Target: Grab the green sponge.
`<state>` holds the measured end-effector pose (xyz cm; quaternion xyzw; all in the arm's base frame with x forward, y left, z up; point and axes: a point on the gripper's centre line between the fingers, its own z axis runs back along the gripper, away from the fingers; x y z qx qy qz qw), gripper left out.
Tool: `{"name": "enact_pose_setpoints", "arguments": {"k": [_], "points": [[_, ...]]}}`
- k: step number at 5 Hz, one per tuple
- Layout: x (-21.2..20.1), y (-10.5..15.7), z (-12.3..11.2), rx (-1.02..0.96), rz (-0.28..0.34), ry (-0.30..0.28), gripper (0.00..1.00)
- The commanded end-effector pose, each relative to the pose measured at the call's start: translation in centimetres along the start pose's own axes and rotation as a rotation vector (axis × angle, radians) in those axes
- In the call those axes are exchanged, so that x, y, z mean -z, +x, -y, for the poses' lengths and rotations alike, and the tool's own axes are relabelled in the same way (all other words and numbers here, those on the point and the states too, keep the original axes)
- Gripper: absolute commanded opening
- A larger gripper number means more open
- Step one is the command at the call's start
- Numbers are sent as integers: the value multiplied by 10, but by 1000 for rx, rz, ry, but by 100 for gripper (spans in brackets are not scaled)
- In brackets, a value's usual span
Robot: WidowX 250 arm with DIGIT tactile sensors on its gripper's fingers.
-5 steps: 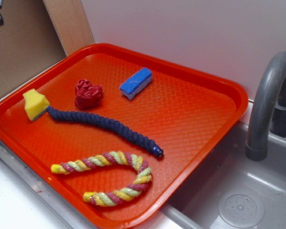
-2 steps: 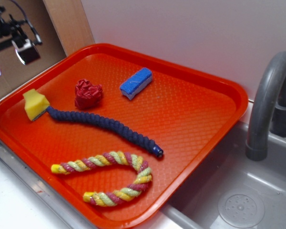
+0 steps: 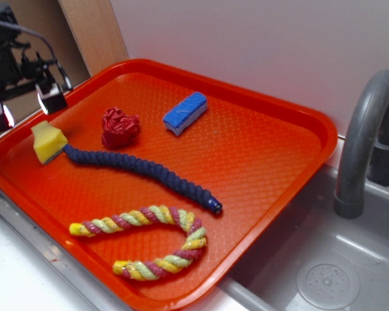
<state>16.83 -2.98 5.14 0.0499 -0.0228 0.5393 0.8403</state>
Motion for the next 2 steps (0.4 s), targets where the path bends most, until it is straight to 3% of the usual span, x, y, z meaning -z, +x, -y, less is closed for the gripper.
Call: {"name": "enact_pose_setpoints", "arguments": {"k": [1,2], "points": [[24,-14,11,46,44,26,100],[29,-17,17,76,91,21,0]]}}
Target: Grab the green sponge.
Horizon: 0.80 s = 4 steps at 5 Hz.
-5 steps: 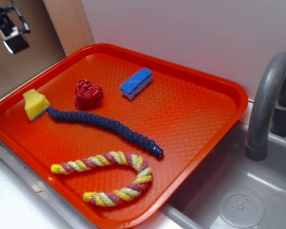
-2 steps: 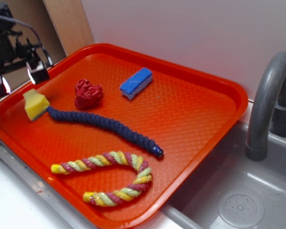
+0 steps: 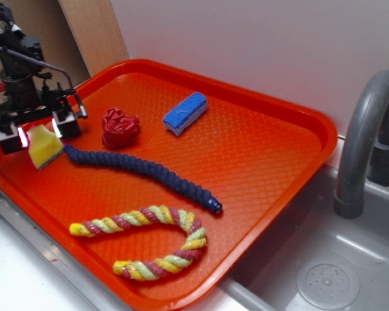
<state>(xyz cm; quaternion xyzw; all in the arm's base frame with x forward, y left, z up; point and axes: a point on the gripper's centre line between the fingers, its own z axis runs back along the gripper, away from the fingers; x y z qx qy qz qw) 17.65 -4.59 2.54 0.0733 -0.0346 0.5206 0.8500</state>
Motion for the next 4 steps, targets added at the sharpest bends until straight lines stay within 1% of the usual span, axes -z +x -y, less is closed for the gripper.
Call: {"name": "enact_pose_setpoints", "arguments": {"k": [1,2,3,4], "points": [[-3,-7,-2,67,57,-8,0],[-16,-5,0,145,52,-61,0],[-59,0,17,260,43,-122,0],[-109,-4,46,444,-8,-227,0]]}}
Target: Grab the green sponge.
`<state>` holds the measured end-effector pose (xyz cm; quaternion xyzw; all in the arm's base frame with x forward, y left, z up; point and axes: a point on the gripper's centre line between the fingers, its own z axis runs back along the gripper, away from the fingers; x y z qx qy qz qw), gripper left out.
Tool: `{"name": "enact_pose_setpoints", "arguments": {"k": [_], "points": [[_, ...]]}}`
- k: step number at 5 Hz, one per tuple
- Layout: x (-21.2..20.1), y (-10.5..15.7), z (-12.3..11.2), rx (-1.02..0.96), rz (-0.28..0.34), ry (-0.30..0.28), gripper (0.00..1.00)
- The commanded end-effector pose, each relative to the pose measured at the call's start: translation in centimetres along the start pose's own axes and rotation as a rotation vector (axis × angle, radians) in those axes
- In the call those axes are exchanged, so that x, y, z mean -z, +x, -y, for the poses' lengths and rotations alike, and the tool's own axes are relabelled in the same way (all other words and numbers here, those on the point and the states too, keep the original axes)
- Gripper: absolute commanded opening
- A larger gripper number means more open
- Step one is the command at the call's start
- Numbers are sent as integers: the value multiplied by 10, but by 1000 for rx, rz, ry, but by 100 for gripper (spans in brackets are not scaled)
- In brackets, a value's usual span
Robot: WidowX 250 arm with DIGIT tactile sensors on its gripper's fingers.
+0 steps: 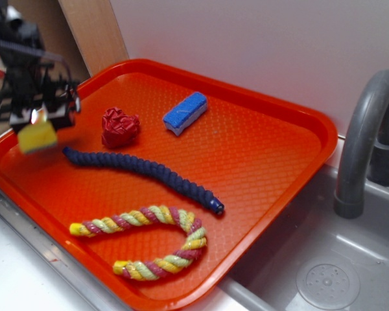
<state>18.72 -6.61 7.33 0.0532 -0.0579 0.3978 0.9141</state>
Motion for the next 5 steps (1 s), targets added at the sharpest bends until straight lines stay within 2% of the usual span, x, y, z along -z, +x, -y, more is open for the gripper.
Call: {"name": "enact_pose_setpoints", "arguments": {"k": [1,2,3,4,5], "points": [[-87,5,51,273,-40,-224,0],[-127,-11,71,489,-21,-310,0],[-159,-21,77,580,38,-369,0],[-187,-25,79,612,100,-396,0],[-198,-19,73,637,62,-471,0]]}}
